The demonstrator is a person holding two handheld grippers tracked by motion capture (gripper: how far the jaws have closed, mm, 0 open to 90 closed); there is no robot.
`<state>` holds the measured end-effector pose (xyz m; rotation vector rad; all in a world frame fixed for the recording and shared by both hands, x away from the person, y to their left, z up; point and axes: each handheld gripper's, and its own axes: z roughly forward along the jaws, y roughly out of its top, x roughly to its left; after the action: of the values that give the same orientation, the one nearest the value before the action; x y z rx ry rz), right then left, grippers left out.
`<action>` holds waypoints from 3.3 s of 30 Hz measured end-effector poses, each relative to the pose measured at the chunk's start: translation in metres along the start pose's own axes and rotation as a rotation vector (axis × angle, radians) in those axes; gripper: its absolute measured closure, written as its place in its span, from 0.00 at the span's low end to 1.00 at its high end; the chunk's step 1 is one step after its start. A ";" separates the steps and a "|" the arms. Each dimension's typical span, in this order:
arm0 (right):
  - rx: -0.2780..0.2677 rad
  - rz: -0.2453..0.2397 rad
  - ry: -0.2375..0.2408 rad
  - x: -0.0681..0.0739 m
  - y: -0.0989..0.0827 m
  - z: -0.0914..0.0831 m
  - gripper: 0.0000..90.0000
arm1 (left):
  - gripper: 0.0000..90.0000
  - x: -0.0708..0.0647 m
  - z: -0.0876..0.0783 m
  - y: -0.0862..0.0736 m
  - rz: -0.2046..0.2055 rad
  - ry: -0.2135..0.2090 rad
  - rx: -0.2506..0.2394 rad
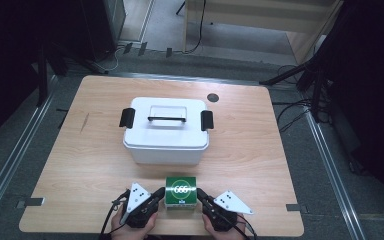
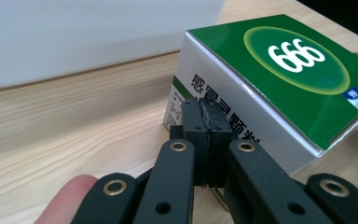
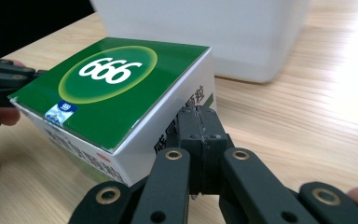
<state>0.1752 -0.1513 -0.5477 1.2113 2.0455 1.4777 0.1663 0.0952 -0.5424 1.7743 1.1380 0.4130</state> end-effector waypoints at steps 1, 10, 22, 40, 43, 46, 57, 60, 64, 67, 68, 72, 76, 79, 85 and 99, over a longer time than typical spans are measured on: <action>-0.005 0.003 -0.008 -0.003 -0.001 -0.002 1.00 | 1.00 -0.003 0.002 0.000 0.006 -0.005 0.002; -0.015 0.038 -0.074 -0.018 -0.007 -0.021 1.00 | 1.00 -0.019 0.020 0.006 0.040 -0.051 0.019; -0.010 0.034 -0.123 -0.029 -0.009 -0.031 0.88 | 0.88 -0.009 0.019 0.011 0.020 -0.044 0.011; -0.050 -0.050 -0.091 -0.050 0.025 -0.013 0.91 | 0.98 0.068 -0.025 0.008 -0.079 0.201 -0.055; -0.057 -0.041 -0.078 -0.057 0.033 -0.009 0.92 | 1.00 0.085 -0.028 0.014 -0.104 0.223 -0.060; -0.058 -0.028 -0.090 -0.061 0.038 -0.001 0.94 | 1.00 0.095 -0.031 0.018 -0.127 0.240 -0.065; -0.004 -0.032 -0.029 -0.075 0.061 0.036 0.96 | 1.00 0.120 -0.021 0.045 -0.150 0.268 -0.050; 0.017 -0.046 -0.009 -0.077 0.067 0.045 0.97 | 1.00 0.124 -0.016 0.051 -0.154 0.273 -0.046; 0.037 -0.043 -0.003 -0.084 0.070 0.055 0.99 | 1.00 0.127 -0.010 0.056 -0.153 0.274 -0.035; 0.063 -0.057 0.017 -0.086 0.069 0.062 1.00 | 1.00 0.124 -0.005 0.056 -0.145 0.267 -0.025; 0.065 -0.054 0.027 -0.087 0.069 0.064 1.00 | 1.00 0.123 -0.004 0.056 -0.141 0.274 -0.022; 0.066 -0.054 0.050 -0.085 0.070 0.070 1.00 | 1.00 0.122 -0.001 0.056 -0.148 0.270 -0.022; 0.070 -0.071 0.044 -0.084 0.070 0.072 1.00 | 1.00 0.120 0.001 0.056 -0.152 0.266 -0.021; 0.073 -0.063 0.044 -0.087 0.069 0.072 1.00 | 1.00 0.120 0.005 0.055 -0.155 0.265 -0.017; 0.051 -0.070 0.026 -0.090 0.070 0.067 0.91 | 0.95 0.121 0.000 0.051 -0.152 0.292 -0.028; 0.035 -0.118 -0.073 -0.112 0.077 0.034 0.43 | 0.10 0.139 -0.054 0.018 -0.160 0.453 -0.055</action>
<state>0.2975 -0.2122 -0.5150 1.1193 2.0650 1.3298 0.2094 0.2385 -0.5284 1.5677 1.5544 0.7674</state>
